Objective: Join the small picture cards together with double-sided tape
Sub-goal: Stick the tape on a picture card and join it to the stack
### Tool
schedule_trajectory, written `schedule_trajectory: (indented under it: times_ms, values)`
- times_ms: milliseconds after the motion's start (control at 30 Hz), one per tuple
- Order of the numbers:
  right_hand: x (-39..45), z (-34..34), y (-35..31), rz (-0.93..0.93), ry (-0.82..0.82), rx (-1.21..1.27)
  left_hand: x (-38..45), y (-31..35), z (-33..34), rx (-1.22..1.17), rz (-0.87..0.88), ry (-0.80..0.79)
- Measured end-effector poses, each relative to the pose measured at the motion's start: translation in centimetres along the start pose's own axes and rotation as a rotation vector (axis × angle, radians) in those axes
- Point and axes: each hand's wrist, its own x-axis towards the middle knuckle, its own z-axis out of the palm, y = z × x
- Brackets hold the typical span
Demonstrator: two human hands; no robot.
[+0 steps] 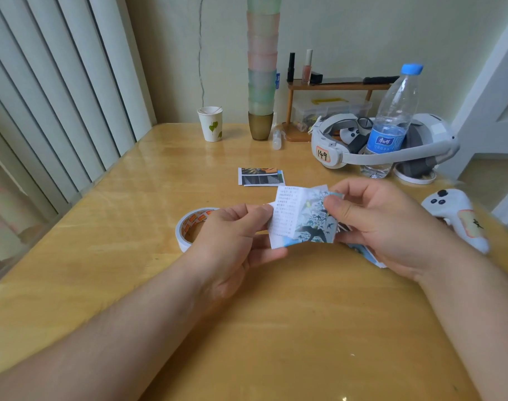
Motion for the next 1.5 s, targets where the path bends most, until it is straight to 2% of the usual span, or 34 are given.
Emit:
schedule_trajectory:
  times_ms: [67, 200, 367, 533, 700, 933, 1133, 1500]
  values:
    - [-0.1, 0.0, -0.1, -0.022, 0.026, -0.049, 0.0, -0.1, -0.3, 0.043, 0.017, 0.018]
    - [-0.4, 0.1, -0.1, -0.076, -0.037, -0.165, -0.1, -0.2, -0.4, 0.099, 0.070, -0.005]
    - [0.0, 0.1, 0.4, -0.297, 0.010, -0.305, -0.1, 0.0, -0.2, -0.007, 0.018, -0.064]
    - [-0.2, -0.4, 0.4, -0.419, -0.108, -0.498, 0.3, 0.0, -0.6, 0.080, 0.081, 0.015]
    - [0.1, 0.0, 0.7, -0.302, -0.045, -0.466, 0.4, -0.8, -0.7, 0.245, 0.173, -0.013]
    - [0.4, 0.1, 1.2, -0.151, 0.062, -0.388, -0.1, -1.1, -0.2, 0.243, 0.188, -0.095]
    - [-0.2, 0.2, 0.3, -0.069, 0.049, -0.370, -0.4, -1.1, -0.1, 0.325, 0.218, -0.095]
    - [-0.5, 0.5, -0.3, 0.007, 0.088, -0.362, -0.5, -1.0, -0.2, 0.294, 0.200, -0.139]
